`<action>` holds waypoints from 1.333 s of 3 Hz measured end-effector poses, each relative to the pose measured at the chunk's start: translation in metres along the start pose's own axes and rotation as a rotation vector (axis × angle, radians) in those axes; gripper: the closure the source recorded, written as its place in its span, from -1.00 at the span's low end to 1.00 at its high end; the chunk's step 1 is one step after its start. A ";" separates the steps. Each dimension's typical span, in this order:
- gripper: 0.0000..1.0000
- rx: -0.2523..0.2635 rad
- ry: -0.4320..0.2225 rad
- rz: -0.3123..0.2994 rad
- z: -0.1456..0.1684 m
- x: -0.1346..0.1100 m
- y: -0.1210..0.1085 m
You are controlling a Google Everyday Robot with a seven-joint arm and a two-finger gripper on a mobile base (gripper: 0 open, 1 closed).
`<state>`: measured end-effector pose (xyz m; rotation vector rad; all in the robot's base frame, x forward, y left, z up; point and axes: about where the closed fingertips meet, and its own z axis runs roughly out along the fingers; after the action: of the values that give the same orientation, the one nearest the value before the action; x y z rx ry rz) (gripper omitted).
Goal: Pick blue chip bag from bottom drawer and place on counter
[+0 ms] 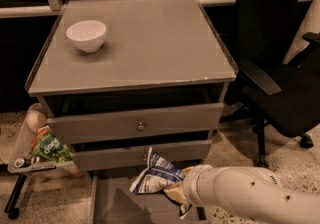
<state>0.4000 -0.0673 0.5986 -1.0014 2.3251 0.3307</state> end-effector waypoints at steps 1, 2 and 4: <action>1.00 0.049 -0.046 -0.026 -0.040 -0.037 -0.013; 1.00 0.129 -0.103 -0.068 -0.089 -0.092 -0.036; 1.00 0.179 -0.154 -0.081 -0.112 -0.120 -0.056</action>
Offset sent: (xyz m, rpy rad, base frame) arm 0.0713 -0.0292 0.2174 -0.0559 -0.2897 -0.0572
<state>0.4605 -0.0846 0.7604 -0.9446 2.1272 0.1583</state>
